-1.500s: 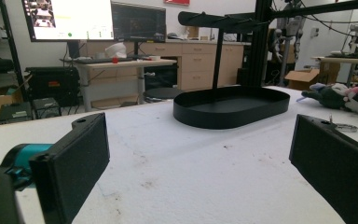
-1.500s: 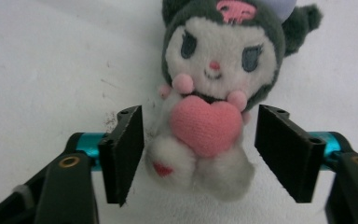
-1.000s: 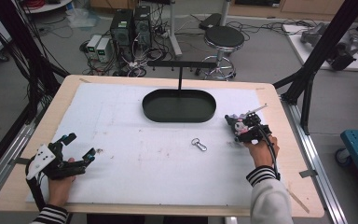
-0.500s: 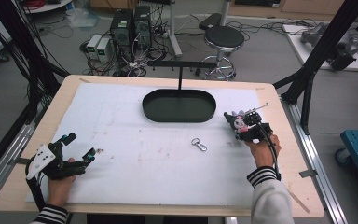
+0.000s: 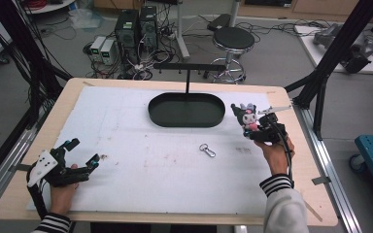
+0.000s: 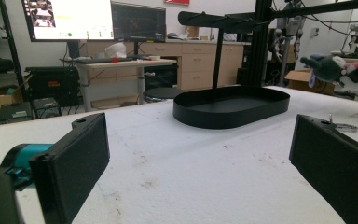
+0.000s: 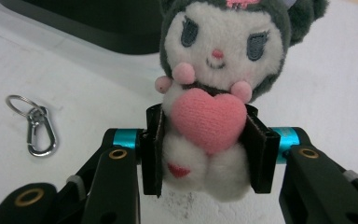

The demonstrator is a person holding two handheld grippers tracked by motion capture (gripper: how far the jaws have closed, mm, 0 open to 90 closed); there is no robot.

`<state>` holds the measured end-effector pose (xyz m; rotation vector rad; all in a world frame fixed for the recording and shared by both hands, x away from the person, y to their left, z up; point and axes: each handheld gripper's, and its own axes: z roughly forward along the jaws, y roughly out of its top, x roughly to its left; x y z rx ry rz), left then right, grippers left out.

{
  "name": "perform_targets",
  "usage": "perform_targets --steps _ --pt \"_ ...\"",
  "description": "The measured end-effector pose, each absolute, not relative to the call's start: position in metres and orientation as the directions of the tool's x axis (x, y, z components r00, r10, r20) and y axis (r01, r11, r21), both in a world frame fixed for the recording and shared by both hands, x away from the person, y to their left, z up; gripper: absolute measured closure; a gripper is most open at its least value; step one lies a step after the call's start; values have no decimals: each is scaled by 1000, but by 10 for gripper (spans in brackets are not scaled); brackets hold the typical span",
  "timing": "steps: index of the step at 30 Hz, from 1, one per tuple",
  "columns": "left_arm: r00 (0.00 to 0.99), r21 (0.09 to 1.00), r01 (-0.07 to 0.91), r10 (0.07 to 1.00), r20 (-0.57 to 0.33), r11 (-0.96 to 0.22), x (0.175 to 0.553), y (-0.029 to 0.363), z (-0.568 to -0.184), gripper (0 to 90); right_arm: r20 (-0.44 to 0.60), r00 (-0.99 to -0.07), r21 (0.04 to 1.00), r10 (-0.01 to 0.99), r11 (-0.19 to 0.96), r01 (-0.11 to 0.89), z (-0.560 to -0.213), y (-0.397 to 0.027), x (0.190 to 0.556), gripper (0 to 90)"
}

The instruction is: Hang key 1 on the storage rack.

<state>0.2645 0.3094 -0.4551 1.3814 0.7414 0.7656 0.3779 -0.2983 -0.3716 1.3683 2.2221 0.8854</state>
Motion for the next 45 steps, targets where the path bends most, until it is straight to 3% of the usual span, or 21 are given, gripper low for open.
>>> perform_targets --steps 17,45 --pt "562 999 -38 827 -9 37 264 309 -455 53 -32 -549 792 835 356 496 -330 -271 378 571" --pt "563 999 -36 826 -12 39 265 309 -455 53 -13 -587 872 809 297 389 -305 -246 396 570"
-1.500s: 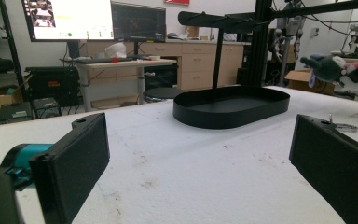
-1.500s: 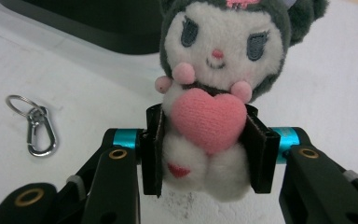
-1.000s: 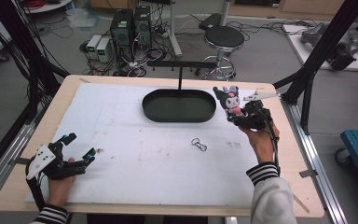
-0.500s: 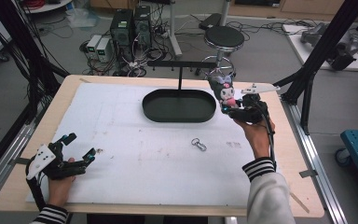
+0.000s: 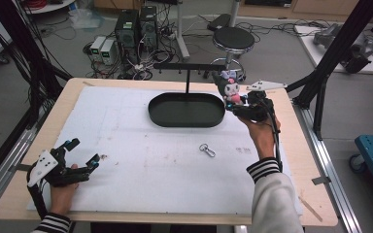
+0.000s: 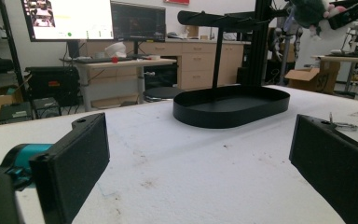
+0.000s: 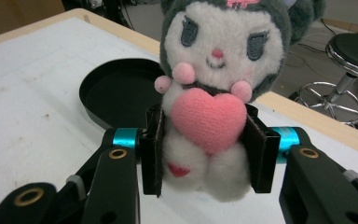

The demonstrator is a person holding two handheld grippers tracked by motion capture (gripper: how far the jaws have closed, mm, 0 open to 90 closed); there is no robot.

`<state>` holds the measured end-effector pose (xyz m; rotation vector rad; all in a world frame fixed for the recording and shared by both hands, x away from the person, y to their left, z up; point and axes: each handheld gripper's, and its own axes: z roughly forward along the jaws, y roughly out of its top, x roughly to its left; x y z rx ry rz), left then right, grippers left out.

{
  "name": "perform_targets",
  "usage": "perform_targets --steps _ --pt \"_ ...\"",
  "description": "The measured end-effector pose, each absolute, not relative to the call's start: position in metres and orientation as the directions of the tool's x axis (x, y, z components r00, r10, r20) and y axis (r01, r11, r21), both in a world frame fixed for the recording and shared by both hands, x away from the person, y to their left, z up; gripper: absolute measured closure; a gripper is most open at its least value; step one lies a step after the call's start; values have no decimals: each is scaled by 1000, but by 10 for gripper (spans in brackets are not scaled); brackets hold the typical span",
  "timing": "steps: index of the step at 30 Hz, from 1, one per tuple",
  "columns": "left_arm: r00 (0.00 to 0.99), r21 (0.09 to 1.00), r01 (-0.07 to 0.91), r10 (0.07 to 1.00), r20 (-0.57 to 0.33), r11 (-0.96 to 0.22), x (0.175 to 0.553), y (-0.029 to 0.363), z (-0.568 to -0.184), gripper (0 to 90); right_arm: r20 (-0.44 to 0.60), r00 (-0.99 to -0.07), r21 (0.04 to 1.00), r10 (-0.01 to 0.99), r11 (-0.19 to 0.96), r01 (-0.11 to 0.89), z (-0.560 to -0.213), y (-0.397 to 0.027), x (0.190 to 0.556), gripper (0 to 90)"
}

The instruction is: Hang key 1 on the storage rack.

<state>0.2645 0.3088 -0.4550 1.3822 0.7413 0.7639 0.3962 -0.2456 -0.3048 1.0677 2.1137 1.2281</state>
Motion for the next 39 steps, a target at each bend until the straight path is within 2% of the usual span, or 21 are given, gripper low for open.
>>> perform_targets --steps 17,39 --pt "562 999 -36 827 -14 41 265 309 -455 53 -13 -571 866 821 295 405 -295 -230 420 570" --pt "563 999 -36 827 -11 38 264 309 -455 53 26 -543 881 839 237 409 -301 -237 441 569"
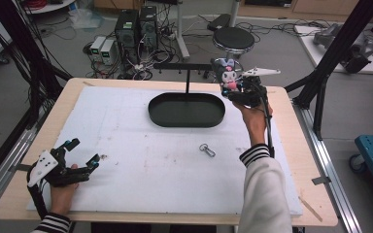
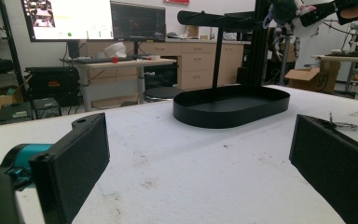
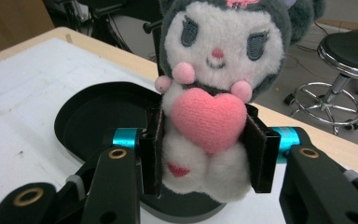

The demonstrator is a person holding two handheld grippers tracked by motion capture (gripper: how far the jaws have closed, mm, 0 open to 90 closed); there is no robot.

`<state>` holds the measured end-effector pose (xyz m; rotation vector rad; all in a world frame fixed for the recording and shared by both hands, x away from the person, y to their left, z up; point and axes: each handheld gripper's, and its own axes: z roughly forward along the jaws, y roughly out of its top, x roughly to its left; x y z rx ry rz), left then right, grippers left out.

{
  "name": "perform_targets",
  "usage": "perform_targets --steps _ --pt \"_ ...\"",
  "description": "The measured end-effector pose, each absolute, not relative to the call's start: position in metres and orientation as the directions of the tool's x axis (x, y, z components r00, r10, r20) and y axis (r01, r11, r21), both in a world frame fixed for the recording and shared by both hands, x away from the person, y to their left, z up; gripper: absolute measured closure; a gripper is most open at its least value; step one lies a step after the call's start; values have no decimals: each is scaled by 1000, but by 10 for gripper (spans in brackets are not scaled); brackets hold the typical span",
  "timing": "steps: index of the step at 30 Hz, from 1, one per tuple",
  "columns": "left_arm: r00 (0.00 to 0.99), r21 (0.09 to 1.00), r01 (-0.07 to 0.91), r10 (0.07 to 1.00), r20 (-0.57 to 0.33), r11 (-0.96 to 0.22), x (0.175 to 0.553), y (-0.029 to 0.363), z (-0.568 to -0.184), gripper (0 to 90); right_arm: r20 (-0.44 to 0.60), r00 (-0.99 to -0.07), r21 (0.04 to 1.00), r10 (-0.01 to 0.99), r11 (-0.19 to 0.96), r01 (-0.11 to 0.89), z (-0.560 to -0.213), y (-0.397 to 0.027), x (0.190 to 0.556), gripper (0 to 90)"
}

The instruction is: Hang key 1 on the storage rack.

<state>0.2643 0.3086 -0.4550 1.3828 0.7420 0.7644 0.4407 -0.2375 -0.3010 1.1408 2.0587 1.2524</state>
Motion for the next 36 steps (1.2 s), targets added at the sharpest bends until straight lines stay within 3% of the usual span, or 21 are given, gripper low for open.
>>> perform_targets --steps 16,36 --pt "563 999 -36 827 -11 38 264 309 -455 53 78 -524 896 848 171 410 -308 -243 449 568" --pt "564 999 -38 826 -6 34 264 309 -455 52 166 -501 868 849 115 483 -321 -255 455 563"
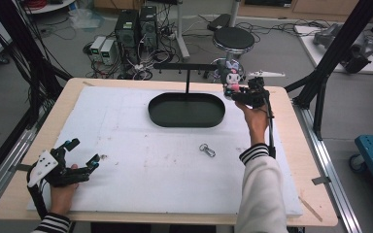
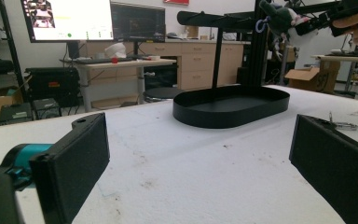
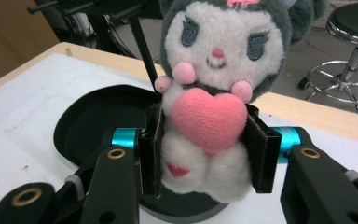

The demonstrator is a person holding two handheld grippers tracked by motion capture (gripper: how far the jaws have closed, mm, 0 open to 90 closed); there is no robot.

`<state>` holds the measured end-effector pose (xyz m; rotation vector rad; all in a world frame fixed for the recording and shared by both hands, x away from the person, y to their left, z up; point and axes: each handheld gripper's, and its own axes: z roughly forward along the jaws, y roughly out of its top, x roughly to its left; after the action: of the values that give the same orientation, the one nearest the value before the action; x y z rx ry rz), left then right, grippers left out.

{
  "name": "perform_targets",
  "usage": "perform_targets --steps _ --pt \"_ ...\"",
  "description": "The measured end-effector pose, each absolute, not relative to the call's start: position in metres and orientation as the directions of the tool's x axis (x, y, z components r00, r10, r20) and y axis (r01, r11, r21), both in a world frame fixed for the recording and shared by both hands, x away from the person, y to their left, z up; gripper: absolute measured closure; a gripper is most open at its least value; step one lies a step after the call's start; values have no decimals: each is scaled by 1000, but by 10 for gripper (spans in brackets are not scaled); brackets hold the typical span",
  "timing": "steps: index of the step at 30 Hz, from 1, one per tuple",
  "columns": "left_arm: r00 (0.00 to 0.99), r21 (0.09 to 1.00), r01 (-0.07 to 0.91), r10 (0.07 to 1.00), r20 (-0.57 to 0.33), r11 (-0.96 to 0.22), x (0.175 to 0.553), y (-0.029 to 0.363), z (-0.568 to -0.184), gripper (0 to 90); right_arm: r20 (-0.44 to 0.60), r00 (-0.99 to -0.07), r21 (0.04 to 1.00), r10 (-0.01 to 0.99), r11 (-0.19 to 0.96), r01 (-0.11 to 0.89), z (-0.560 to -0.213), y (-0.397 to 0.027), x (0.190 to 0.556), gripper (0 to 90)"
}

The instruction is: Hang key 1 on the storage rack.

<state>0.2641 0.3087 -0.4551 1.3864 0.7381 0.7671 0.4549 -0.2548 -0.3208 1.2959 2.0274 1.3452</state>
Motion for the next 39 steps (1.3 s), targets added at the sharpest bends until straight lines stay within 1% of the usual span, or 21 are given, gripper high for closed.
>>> perform_targets --steps 9,12,16,23,30,35,37,38,39 --pt "564 999 -38 826 -9 37 264 309 -455 53 194 -477 848 857 99 521 -334 -262 457 561" --pt "563 999 -38 826 -10 38 264 309 -455 53 181 -475 844 861 113 525 -336 -262 459 560" --pt "563 999 -38 826 -10 38 264 309 -455 53 191 -466 832 864 109 545 -339 -261 460 560" --pt "564 999 -37 826 -11 39 264 309 -455 53 160 -468 817 869 150 557 -342 -258 462 551" --pt "563 999 -37 826 -13 40 264 309 -455 52 156 -466 814 871 154 560 -342 -257 462 536" --pt "564 999 -37 826 -11 38 264 309 -455 53 148 -480 815 865 169 555 -343 -257 463 501" --pt "563 999 -37 826 -12 39 264 309 -455 53 143 -486 814 862 177 554 -344 -257 464 475" --pt "563 999 -37 826 -12 39 264 309 -455 53 146 -485 810 862 177 559 -344 -256 463 439" --pt "563 999 -37 826 -12 40 264 309 -455 53 141 -490 810 860 184 556 -345 -256 464 371"
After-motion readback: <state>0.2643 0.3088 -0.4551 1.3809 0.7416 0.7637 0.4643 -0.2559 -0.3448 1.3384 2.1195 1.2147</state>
